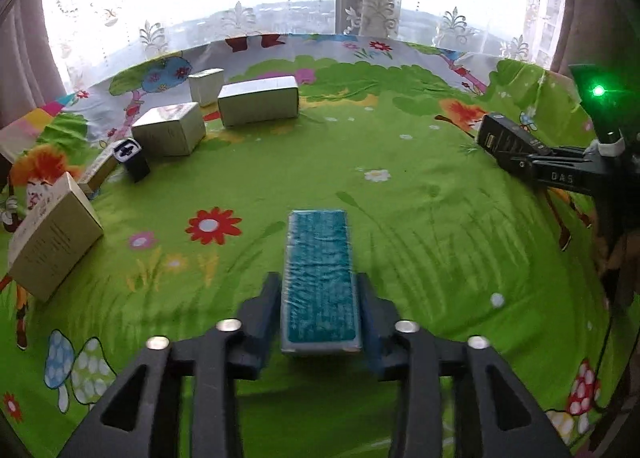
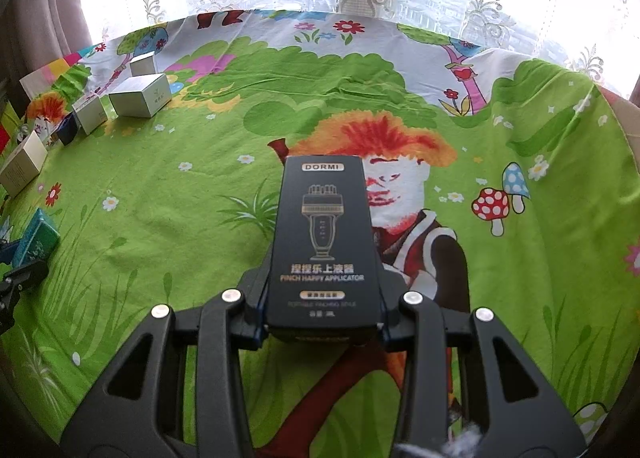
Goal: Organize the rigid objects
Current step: 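Lift and carry the DORMI box and teal box to the storage box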
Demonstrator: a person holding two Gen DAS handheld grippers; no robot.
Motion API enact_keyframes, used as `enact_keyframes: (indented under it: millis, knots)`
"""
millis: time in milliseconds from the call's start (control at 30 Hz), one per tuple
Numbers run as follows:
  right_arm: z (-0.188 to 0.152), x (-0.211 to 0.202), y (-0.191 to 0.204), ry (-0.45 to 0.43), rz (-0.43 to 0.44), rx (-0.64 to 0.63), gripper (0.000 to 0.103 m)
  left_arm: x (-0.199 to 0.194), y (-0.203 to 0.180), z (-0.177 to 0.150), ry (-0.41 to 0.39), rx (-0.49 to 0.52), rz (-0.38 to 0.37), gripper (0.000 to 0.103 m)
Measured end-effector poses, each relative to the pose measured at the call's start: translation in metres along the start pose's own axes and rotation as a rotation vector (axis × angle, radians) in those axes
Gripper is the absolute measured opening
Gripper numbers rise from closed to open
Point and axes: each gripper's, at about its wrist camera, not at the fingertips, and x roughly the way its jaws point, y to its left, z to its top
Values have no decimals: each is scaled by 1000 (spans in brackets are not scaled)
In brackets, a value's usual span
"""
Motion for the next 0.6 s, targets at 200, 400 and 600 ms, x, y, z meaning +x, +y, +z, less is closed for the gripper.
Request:
enact_keyframes:
  millis: [200, 400, 600]
  knots:
    - [0, 0, 1, -1, 0, 1, 43, 6, 16, 0, 38, -83, 23, 93]
    - [-1, 0, 0, 0, 5, 7, 44, 9, 14, 2, 45, -71, 31, 93]
    - [-1, 0, 0, -1, 2, 9, 43, 9, 12, 3, 39, -62, 27, 85]
